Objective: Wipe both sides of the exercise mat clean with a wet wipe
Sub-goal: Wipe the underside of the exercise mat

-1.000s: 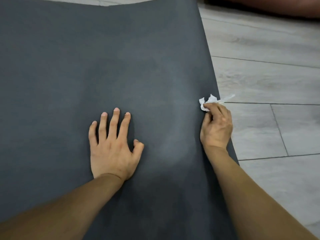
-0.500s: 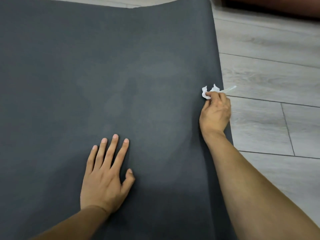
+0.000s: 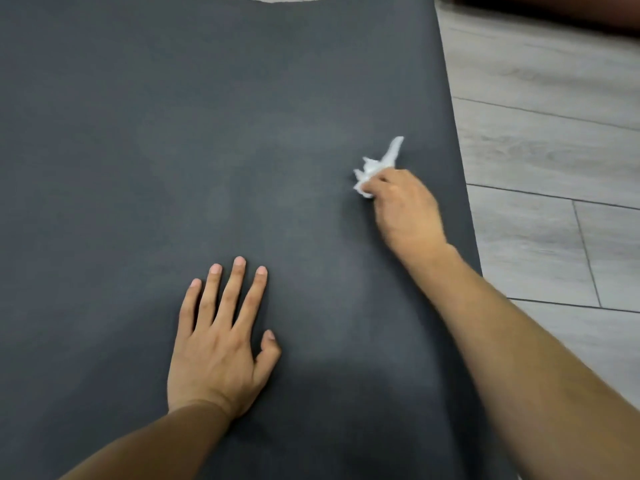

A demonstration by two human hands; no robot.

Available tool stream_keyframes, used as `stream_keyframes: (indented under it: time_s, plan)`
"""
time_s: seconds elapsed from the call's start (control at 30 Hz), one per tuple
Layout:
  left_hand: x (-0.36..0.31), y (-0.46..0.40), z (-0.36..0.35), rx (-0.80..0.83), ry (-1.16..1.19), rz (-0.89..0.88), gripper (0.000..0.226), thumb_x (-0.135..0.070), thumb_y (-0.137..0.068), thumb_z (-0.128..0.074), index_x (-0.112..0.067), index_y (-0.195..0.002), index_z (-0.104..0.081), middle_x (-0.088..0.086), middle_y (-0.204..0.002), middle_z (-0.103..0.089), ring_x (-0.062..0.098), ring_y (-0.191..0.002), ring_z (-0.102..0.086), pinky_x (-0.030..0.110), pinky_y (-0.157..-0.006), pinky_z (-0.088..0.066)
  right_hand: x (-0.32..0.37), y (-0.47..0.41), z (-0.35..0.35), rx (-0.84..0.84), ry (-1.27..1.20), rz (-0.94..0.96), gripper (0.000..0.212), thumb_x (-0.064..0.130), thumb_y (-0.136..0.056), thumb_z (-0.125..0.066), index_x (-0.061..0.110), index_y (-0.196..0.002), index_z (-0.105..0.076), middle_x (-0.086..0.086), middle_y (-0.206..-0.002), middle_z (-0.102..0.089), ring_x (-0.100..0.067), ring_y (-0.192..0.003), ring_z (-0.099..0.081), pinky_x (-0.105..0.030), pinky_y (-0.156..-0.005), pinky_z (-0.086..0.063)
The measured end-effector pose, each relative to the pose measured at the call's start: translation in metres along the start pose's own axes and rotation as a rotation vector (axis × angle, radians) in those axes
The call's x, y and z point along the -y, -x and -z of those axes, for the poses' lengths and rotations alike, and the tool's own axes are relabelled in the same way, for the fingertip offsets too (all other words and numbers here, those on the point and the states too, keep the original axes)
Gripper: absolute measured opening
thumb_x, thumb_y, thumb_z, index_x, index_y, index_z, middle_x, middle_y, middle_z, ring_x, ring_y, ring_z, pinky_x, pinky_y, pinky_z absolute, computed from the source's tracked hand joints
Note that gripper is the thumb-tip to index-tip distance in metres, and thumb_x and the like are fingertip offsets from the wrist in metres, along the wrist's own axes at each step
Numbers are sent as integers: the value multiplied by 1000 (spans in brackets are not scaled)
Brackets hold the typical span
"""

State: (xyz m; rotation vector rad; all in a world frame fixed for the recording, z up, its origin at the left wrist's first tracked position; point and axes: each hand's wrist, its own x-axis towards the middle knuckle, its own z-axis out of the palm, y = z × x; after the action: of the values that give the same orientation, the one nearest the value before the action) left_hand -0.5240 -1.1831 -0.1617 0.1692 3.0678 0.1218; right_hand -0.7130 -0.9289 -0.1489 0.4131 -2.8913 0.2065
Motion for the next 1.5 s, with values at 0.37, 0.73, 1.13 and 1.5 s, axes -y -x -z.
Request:
stream_keyframes:
  time_s: [0.37,0.73,1.13,1.5]
  plan:
    - [-1,0,2,27,2,7,79,-45,-87,-38,-17,-161,-33,12,-168,-28,39,-153,-27,58,-124,-23,142,1,-8,93,-315,-148,35,-2,-86,-53,10,-114,-70,-9,-122,-66,-27,-115,-58,-26,-94,-45]
    - [-1,0,2,19,20,6,78,-47,-89,-37,-18,-162,-30,11,-169,-25,38,-155,-24,58,-125,-20,-2,35,40,119,132,-578,30,3,-95,-45,11,-111,-69,-15,-106,-64,-34,-96,-63,-39,-76,-49]
    - [-1,1,1,2,18,9,78,-47,-89,-36,-18,-162,-32,11,-169,-27,38,-155,-24,57,-126,-17,43,42,32,50,-27,-200,28,18,-92,-48,16,-96,-76,-12,-100,-70,-35,-85,-65,-39,-71,-51]
    - [0,0,0,-8,19,6,79,-49,-89,-37,-16,-161,-33,12,-168,-27,38,-155,-23,57,-126,-16,163,49,16,57,-235,-228,19,9,-83,-63,18,-97,-71,-5,-99,-68,-26,-88,-64,-33,-69,-49]
